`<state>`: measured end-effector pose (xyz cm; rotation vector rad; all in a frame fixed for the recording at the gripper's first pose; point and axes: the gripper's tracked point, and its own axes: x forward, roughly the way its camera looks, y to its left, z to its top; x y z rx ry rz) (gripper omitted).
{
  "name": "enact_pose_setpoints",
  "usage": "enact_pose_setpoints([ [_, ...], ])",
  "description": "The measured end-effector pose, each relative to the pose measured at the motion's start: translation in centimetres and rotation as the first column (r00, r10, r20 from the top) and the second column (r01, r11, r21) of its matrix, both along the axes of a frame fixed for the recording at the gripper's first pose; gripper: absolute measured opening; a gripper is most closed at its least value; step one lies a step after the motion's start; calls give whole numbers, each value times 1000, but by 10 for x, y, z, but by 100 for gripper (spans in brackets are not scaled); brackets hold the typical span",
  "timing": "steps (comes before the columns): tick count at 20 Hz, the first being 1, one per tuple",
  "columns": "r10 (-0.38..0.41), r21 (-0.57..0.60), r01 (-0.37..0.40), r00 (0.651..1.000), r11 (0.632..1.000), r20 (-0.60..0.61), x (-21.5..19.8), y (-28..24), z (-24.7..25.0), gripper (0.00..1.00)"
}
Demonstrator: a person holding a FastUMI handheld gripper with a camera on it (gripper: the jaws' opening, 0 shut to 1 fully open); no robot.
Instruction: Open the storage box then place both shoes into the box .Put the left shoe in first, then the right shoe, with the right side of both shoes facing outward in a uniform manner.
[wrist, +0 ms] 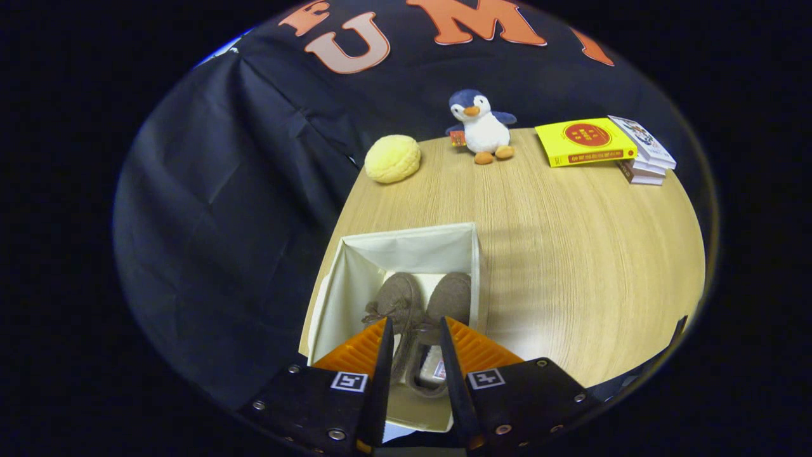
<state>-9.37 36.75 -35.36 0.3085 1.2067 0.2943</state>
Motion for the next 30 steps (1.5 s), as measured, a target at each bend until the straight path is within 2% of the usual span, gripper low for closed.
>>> enact_pose_setpoints([
  [3,4,0,-4,996,1000,88,13,-27,21,59],
  [7,-49,8,49,979,999,199,28,-74,55,71],
  [9,-75,-3,79,960,997,271,36,-105,75,76],
  [13,-75,-60,105,923,993,377,44,-175,107,86],
  [17,-113,-69,168,864,983,491,57,-235,145,89],
  [20,-152,-57,232,784,971,602,70,-278,184,91],
  [25,-139,-101,310,663,945,736,85,-342,232,92],
  [30,-108,-94,359,503,929,857,92,-376,280,93],
])
